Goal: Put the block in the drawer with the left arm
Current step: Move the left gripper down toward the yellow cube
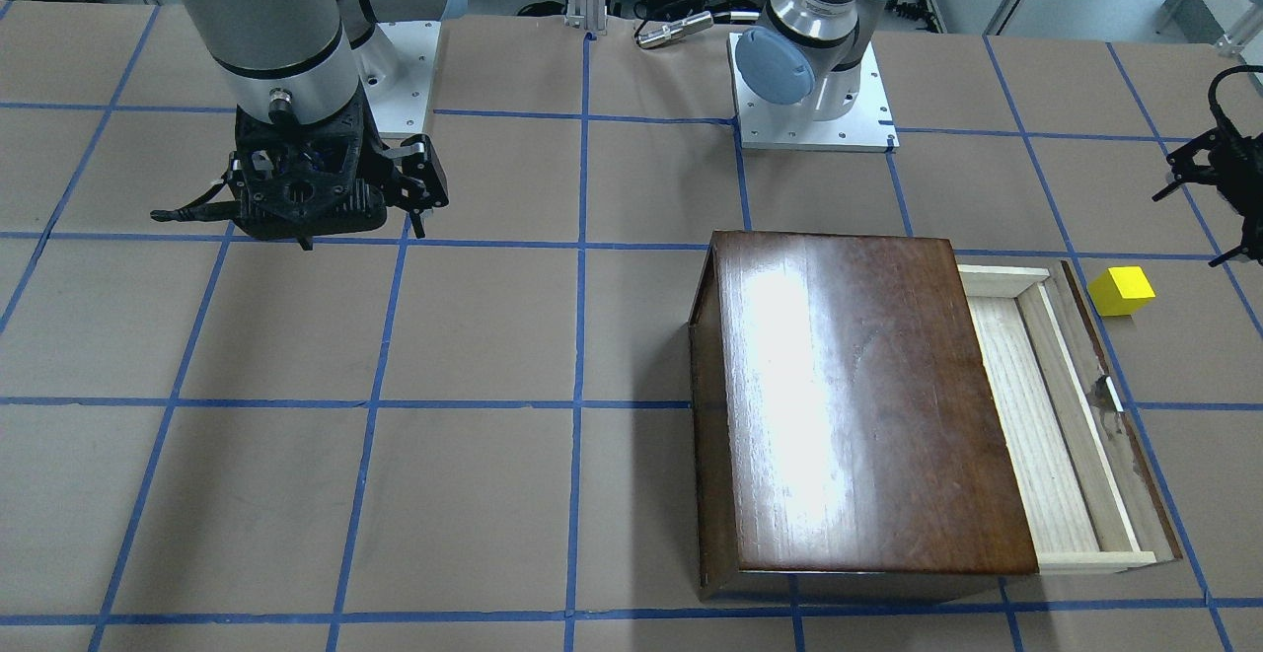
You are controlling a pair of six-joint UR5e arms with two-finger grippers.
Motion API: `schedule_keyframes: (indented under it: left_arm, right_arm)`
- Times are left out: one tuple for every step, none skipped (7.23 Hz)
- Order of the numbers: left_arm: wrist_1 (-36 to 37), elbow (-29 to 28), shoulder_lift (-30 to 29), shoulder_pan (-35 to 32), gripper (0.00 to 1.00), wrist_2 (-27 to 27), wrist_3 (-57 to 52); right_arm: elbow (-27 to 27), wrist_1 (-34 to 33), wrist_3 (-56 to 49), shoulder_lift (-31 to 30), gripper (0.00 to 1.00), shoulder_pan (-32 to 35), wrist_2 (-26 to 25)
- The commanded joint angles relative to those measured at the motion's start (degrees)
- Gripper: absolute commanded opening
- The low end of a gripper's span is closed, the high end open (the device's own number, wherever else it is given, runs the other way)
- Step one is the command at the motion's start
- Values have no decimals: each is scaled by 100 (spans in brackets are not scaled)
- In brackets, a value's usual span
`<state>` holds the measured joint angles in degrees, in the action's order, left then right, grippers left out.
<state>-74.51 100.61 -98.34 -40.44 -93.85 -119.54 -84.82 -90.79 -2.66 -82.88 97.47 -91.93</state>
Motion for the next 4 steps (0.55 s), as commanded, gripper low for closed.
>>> schedule_keyframes:
  left_arm:
    - [1468,799,-290,106,100,-178,-1427]
    - [1761,950,-430,168,100,-178,-1867]
    - [2008,969,-606,168,100,-178,-2028]
    - [2036,978,-729,221,100,-169,-2090]
  right_arm:
    - [0,0,-6,0,100,0,0]
    - [0,0,3,0,100,0,0]
    - [0,0,3,0,100,0,0]
    - [0,0,3,0,100,0,0]
